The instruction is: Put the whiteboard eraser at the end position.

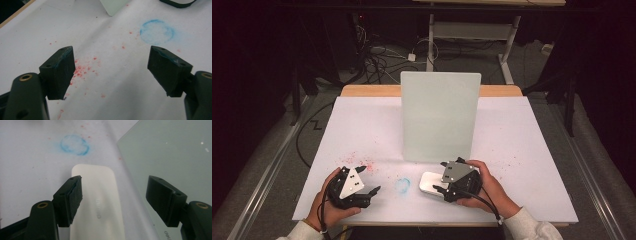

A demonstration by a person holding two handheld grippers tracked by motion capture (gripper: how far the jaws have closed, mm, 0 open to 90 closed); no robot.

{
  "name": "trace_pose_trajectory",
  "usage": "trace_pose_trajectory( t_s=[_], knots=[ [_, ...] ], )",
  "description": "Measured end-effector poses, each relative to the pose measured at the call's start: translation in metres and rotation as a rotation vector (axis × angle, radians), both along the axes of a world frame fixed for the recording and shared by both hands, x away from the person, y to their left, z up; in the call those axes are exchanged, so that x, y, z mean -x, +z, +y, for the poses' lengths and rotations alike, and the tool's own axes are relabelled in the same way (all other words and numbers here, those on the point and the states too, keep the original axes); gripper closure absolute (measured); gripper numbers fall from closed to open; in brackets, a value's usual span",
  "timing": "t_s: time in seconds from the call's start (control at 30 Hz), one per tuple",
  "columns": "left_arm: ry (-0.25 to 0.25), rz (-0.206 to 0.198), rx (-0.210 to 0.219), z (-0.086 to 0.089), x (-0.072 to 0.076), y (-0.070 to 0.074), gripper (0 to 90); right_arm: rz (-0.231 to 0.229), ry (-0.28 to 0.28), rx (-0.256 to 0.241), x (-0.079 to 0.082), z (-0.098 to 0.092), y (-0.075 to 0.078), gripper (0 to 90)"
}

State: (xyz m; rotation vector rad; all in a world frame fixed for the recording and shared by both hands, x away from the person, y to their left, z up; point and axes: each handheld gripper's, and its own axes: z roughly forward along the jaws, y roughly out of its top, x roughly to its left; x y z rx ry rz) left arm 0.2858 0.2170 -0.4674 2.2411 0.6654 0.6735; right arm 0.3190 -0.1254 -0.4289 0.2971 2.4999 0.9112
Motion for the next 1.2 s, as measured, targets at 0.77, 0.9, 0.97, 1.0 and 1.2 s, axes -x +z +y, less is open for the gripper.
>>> trace_pose_trajectory(
  t_s=[0.77, 0.9, 0.97, 1.0, 1.2],
  knots=[
    [-0.008, 0.005, -0.004, -0.001, 0.000, -0.001, 21.4, -0.121, -0.154, -0.091, -0.006, -0.025, 0.018, 22.7],
    [-0.006, 0.006, -0.003, -0.001, 0.000, -0.001, 21.4, -0.128, -0.168, -0.091, -0.006, -0.028, 0.019, 22.6],
    [-0.006, 0.005, -0.003, -0.001, 0.000, -0.001, 21.4, -0.127, -0.172, -0.094, -0.006, -0.030, 0.020, 22.6],
    [-0.006, 0.007, -0.002, 0.000, 0.000, -0.001, 21.4, -0.128, -0.176, -0.095, -0.006, -0.031, 0.020, 22.6],
    [-0.006, 0.007, -0.004, -0.001, 0.000, -0.001, 21.4, -0.141, -0.206, -0.105, -0.006, -0.041, 0.022, 22.5]
  ],
)
